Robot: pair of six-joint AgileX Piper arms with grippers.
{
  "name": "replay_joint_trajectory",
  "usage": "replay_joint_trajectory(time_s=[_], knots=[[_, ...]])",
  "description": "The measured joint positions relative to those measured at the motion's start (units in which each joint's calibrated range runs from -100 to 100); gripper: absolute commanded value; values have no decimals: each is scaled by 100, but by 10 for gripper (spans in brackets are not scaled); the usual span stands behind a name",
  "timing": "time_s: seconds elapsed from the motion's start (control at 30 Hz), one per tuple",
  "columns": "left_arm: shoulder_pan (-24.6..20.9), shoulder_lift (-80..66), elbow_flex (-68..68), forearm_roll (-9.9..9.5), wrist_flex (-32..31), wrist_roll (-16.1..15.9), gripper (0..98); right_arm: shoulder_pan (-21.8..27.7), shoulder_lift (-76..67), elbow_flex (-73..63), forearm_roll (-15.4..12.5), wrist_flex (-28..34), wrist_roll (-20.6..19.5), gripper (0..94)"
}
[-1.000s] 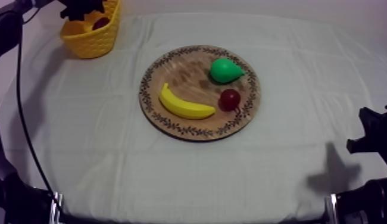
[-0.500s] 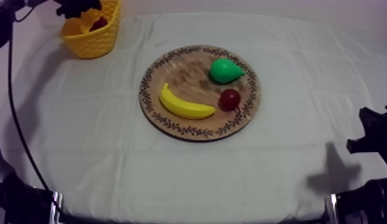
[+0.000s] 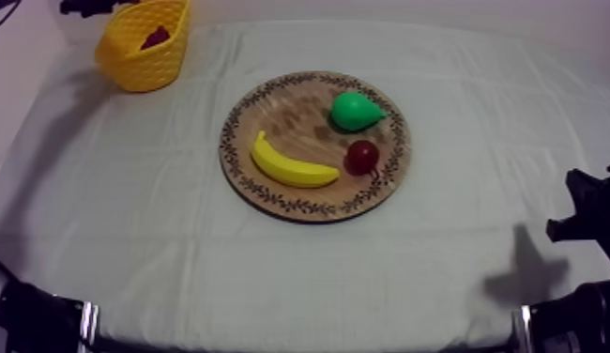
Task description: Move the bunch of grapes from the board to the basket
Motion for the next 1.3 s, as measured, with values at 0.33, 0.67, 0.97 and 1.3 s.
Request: replay_joint_trajectory(time_s=[0.33, 0.67, 0.97, 1.3], knots=[[144, -2653, 2655, 6, -24, 52, 391, 0, 0, 0, 0, 0, 0, 5], [-3, -4665, 5118, 18, -95, 47, 280, 0, 0, 0, 0, -3, 0, 5], [-38, -6371, 6965, -1, -435, 187, 79, 0, 0, 0, 0, -3, 0, 5], [125, -8413, 8611, -83, -874, 129, 2, 0, 0, 0, 0, -3, 0, 5]])
